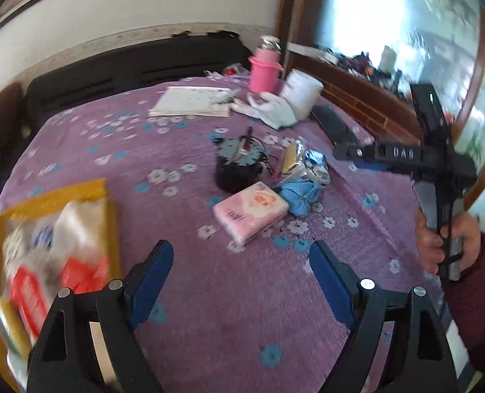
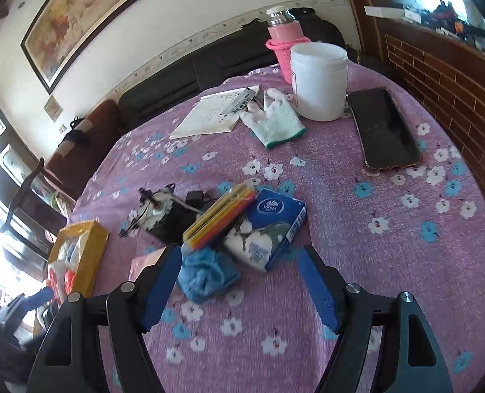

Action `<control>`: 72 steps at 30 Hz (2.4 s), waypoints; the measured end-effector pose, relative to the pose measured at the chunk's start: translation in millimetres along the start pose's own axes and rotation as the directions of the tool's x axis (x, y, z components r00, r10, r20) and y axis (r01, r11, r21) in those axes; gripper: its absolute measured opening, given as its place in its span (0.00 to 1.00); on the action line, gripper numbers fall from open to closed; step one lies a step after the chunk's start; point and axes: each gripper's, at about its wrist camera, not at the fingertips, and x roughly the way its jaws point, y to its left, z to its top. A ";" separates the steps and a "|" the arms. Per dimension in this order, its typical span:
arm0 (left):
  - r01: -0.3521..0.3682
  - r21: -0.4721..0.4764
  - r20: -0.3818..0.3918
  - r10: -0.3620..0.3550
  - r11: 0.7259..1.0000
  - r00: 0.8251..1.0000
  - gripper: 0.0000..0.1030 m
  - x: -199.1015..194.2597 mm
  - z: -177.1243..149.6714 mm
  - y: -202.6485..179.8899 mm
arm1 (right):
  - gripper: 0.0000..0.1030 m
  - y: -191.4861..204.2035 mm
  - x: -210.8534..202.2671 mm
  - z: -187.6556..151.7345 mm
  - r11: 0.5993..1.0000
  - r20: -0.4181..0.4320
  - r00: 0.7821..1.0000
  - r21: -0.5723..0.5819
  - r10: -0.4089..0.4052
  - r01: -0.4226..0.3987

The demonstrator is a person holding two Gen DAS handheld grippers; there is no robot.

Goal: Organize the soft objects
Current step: 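Grasp the pink rose tissue pack with the left gripper while the right grasps the blue scrubber, then carry the pink pack and blue scrubber into the yellow tray, release both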

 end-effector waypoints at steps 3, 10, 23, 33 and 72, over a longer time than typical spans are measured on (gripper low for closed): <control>-0.022 0.088 -0.066 0.028 0.996 0.997 0.82 43.7 14.1 -11.9 | 0.75 -4.2 14.8 3.3 0.999 0.013 1.000 0.026 0.027 -0.028; -0.020 0.188 -0.147 0.048 0.982 0.988 0.81 111.7 39.9 -16.5 | 0.76 -32.3 11.4 -0.4 0.996 0.058 0.997 0.077 0.047 -0.052; -0.015 0.139 -0.204 0.043 0.990 0.978 0.57 117.9 33.9 -20.6 | 0.79 -29.0 13.4 -6.9 0.990 0.058 0.993 0.091 0.102 -0.107; 0.042 -0.055 -0.059 -0.045 0.998 0.997 0.57 11.2 2.2 7.6 | 0.77 32.7 51.4 -25.1 0.988 -0.081 0.993 -0.123 0.081 -0.091; -0.310 -0.564 0.029 0.393 0.765 0.919 0.74 -162.8 -174.3 193.7 | 0.40 259.0 15.2 -87.0 0.849 -0.193 0.957 -0.447 0.216 -0.281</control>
